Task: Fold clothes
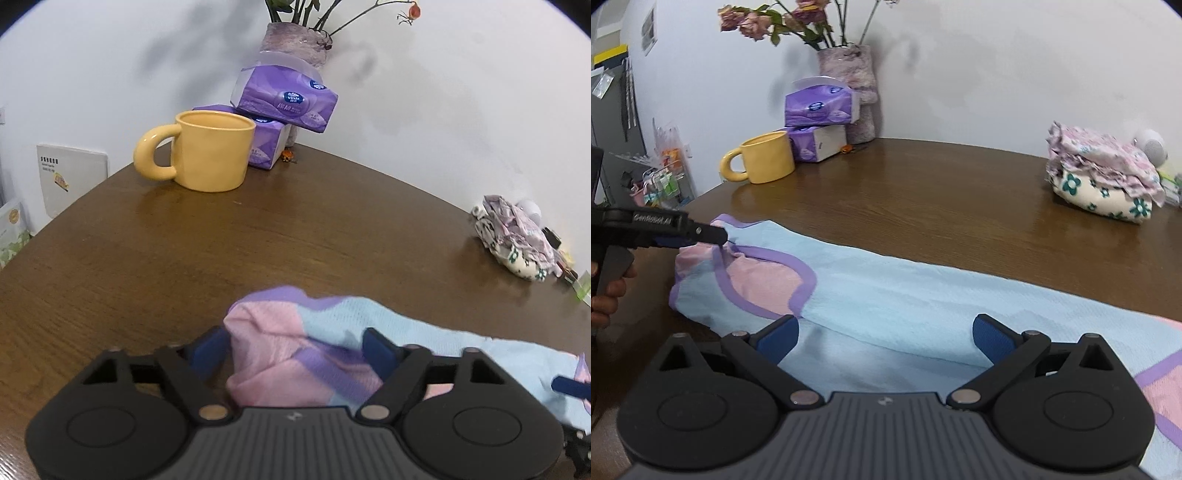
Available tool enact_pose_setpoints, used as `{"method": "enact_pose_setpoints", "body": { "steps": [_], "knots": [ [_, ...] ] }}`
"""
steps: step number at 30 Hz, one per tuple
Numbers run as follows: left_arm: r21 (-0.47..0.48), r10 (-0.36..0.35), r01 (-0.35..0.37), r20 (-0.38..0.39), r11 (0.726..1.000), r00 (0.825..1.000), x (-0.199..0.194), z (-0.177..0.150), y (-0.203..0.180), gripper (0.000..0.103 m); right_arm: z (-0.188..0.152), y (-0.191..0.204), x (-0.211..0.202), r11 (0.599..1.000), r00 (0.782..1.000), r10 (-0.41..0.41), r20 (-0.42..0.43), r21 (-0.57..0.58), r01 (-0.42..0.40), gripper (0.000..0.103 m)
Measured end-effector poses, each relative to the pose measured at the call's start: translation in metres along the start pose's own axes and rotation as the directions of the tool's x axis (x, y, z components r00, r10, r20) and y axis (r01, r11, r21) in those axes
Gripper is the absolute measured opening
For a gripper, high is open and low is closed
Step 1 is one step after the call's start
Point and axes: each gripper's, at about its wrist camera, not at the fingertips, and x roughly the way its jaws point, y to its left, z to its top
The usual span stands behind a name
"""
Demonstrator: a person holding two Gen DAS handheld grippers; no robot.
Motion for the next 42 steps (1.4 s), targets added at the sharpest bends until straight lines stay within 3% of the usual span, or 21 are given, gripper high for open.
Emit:
{"method": "enact_pose_setpoints", "body": {
  "steps": [4,6,8,28,42],
  "knots": [
    [-0.031,0.006,-0.005,0.015,1.0,1.0,0.001,-0.003,-0.005,0.042,0.0,0.0,0.0,1.0,1.0,0.0,0.0,0.0,0.0,0.102],
    [-0.06,0.003,-0.002,0.02,0.998,1.0,0.001,-0.005,-0.006,0.02,0.0,0.001,0.0,1.0,1.0,0.001,0.0,0.0,-0.001,0.102],
    [-0.085,-0.001,0.003,0.022,0.996,1.0,0.002,-0.008,-0.006,0.01,0.0,0.001,0.0,1.0,1.0,0.001,0.0,0.0,-0.001,0.102],
    [0.072,0.071,-0.08,0.125,0.994,0.99,-0.028,-0.008,-0.046,0.004,0.0,0.003,0.0,1.0,1.0,0.003,0.0,-0.001,-0.003,0.102],
    [0.236,0.074,-0.113,0.17,0.965,0.983,-0.043,-0.005,-0.121,0.004,0.0,0.004,0.0,1.0,1.0,0.004,0.001,-0.001,-0.004,0.102]
  ]
}}
